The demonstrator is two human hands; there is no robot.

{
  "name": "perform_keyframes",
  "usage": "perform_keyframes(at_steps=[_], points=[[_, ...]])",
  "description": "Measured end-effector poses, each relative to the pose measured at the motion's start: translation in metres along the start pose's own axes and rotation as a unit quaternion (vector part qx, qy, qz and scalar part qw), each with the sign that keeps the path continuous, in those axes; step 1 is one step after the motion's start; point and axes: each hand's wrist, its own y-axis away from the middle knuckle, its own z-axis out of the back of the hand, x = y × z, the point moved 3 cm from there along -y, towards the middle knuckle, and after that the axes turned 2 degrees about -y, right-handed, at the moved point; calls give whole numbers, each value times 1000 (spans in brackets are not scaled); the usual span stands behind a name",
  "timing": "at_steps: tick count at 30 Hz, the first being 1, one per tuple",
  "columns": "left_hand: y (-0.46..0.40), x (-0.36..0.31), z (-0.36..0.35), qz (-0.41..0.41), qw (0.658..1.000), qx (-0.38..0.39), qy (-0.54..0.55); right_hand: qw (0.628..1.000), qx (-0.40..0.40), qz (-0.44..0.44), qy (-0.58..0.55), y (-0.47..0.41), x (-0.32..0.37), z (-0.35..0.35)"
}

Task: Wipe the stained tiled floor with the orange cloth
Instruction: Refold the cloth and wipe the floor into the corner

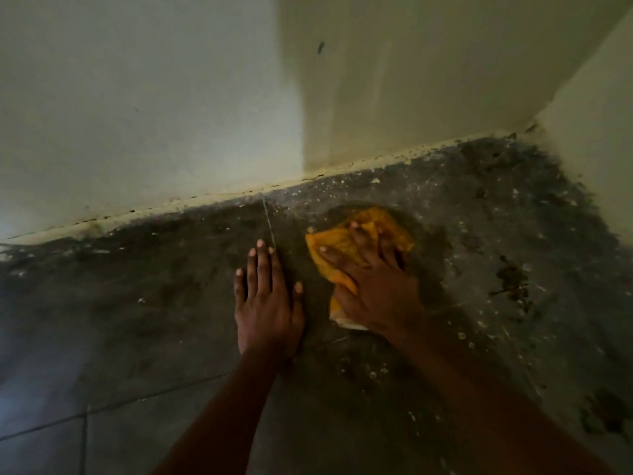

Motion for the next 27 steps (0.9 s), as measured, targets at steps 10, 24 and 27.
perform_keyframes(at_steps=[10, 24, 27], points=[[-70, 30, 9, -116, 993, -1, -7, 997, 9, -3, -76, -105, 52, -1], [-65, 26, 11, -86, 996, 13, -1, 998, 3, 43, -45, -83, 22, 3], [-74, -10, 11, -87, 994, 45, 51, 999, 28, 20, 10, -62, -72, 16]])
